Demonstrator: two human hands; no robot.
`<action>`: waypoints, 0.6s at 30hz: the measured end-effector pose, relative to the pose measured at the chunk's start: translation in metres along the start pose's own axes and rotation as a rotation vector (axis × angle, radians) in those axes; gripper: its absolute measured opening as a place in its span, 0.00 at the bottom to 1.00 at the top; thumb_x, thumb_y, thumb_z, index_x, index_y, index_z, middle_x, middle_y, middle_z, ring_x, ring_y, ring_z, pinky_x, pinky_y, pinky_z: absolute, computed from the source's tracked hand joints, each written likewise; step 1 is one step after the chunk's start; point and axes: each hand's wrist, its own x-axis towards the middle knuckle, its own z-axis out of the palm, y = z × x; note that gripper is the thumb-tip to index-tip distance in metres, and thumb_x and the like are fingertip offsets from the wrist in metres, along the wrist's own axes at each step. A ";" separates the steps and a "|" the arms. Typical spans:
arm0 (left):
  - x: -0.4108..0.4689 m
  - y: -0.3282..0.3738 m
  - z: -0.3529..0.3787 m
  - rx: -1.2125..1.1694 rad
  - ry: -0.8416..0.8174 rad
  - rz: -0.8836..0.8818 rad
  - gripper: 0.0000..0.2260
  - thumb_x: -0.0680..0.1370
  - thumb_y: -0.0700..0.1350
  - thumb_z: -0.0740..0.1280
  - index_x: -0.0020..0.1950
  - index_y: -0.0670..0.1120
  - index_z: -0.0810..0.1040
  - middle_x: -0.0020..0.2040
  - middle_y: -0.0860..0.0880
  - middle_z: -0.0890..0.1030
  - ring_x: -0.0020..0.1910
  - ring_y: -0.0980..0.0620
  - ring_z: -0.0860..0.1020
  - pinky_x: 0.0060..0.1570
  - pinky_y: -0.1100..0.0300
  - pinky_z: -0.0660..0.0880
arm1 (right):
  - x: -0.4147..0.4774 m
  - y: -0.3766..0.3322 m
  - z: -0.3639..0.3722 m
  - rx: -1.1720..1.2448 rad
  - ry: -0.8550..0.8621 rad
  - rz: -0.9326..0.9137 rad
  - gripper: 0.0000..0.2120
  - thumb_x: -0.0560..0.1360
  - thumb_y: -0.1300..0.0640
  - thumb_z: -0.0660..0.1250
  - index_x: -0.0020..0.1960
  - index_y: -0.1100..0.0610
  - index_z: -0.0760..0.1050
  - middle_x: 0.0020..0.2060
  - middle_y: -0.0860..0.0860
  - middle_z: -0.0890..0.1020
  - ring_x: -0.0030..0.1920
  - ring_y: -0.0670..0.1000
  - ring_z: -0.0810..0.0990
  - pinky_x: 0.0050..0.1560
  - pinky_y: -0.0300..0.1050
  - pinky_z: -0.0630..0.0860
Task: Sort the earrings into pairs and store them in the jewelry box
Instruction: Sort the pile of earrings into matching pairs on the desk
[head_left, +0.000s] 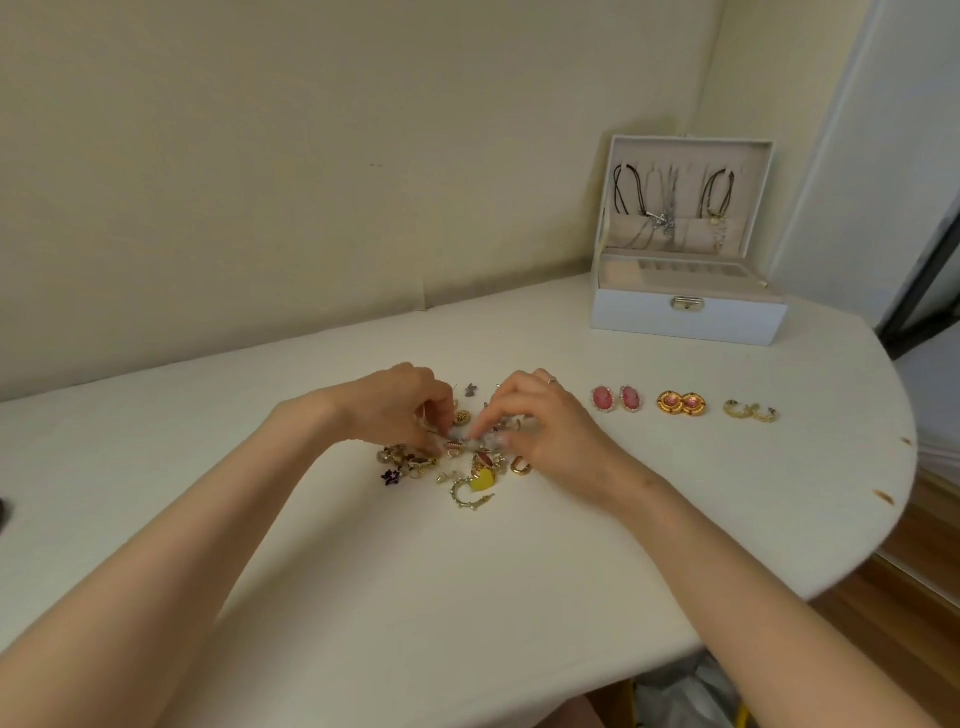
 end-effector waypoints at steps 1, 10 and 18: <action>-0.002 0.003 -0.003 -0.011 0.004 0.005 0.09 0.71 0.49 0.73 0.40 0.52 0.72 0.44 0.54 0.72 0.49 0.52 0.71 0.47 0.60 0.69 | 0.000 0.000 0.000 -0.045 -0.053 -0.020 0.12 0.72 0.63 0.68 0.47 0.46 0.82 0.44 0.45 0.75 0.49 0.47 0.68 0.53 0.35 0.65; 0.002 0.028 0.009 0.108 -0.177 -0.060 0.13 0.64 0.58 0.75 0.36 0.54 0.75 0.43 0.52 0.78 0.42 0.52 0.75 0.40 0.60 0.71 | 0.000 0.002 0.001 -0.191 -0.161 0.004 0.09 0.71 0.57 0.70 0.51 0.52 0.79 0.47 0.50 0.76 0.50 0.49 0.68 0.53 0.43 0.66; -0.001 0.019 0.001 0.064 -0.127 -0.031 0.10 0.68 0.51 0.74 0.35 0.54 0.73 0.38 0.54 0.74 0.39 0.53 0.72 0.41 0.57 0.71 | -0.002 -0.005 -0.004 0.306 0.085 0.142 0.08 0.68 0.68 0.71 0.40 0.56 0.81 0.39 0.58 0.82 0.34 0.46 0.75 0.36 0.34 0.73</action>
